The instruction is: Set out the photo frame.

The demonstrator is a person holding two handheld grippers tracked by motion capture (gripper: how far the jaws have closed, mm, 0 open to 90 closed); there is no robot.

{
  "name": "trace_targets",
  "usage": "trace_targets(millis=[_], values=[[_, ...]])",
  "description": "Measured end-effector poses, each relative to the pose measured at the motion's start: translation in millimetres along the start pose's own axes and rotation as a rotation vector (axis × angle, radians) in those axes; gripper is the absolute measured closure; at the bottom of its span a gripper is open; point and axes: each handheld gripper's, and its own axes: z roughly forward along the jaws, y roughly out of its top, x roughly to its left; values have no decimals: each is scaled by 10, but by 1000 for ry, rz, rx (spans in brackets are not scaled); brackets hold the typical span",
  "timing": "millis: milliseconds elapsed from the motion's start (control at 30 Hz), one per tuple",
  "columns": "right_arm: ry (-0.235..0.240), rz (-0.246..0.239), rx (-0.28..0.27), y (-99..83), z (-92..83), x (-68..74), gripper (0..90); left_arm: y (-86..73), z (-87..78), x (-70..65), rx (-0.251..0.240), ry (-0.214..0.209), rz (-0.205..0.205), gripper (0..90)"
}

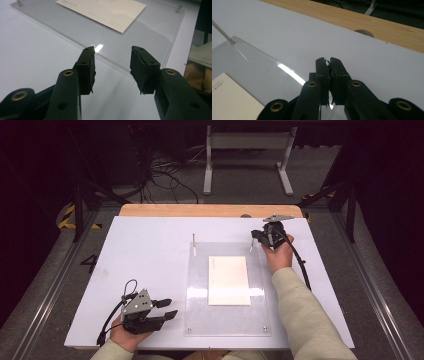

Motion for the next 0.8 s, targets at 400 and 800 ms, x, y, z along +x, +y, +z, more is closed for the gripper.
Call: trace_targets(millis=[400,800], values=[[45,48,30,91,86,-122,858,-2,68,8,14,25,27,456],[65,76,35,107,122,-173,858,76,287,-5,-108,98,229,205]])
